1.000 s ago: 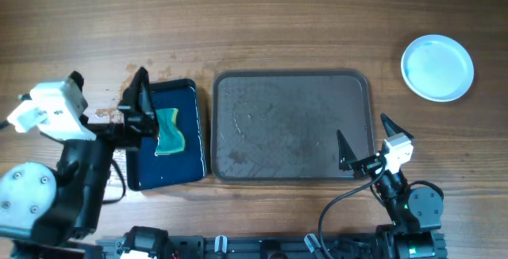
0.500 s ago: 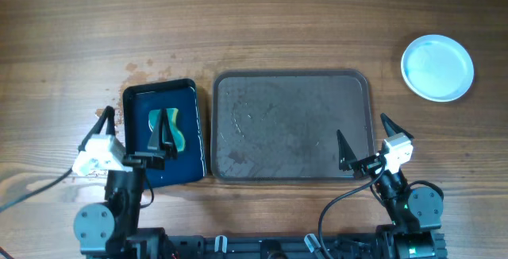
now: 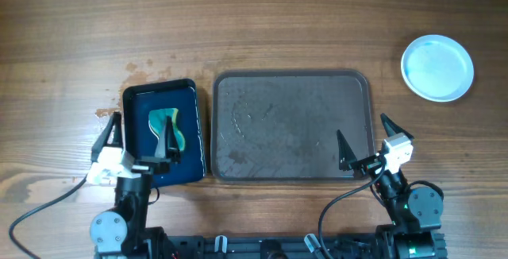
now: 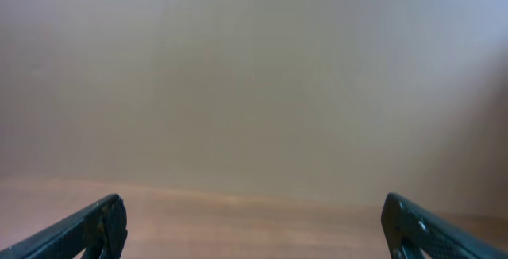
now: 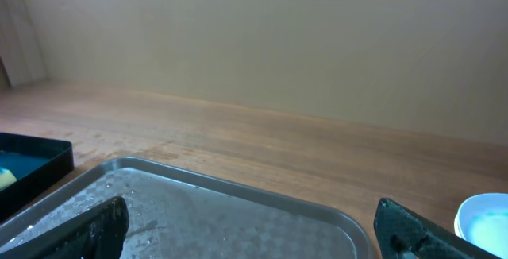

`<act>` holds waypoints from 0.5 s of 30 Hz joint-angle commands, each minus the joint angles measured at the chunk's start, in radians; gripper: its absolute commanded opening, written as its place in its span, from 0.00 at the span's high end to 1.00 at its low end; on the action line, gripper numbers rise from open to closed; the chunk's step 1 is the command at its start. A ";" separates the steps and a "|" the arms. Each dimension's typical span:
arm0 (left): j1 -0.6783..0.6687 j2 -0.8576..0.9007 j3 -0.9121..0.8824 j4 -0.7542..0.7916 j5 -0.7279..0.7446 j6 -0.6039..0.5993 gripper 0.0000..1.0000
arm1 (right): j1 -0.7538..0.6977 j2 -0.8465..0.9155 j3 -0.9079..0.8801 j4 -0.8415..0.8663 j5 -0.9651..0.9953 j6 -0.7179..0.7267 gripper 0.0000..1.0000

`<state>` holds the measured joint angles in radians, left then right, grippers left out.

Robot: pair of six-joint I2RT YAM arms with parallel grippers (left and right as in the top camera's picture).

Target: Clean dirty plates on tray and stack at the side

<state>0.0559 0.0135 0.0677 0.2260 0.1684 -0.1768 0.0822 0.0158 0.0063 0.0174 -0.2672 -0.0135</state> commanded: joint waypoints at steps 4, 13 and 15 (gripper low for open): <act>0.010 -0.010 -0.062 0.068 0.043 0.005 0.00 | 0.004 -0.002 -0.001 0.003 0.010 -0.012 0.00; 0.010 -0.010 -0.062 -0.226 0.048 0.005 0.00 | 0.004 -0.002 -0.001 0.003 0.010 -0.012 0.00; 0.010 -0.010 -0.062 -0.277 0.048 0.005 0.00 | 0.004 -0.002 -0.001 0.003 0.010 -0.012 0.00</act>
<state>0.0593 0.0128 0.0074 -0.0029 0.2077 -0.1768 0.0822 0.0158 0.0063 0.0170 -0.2676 -0.0135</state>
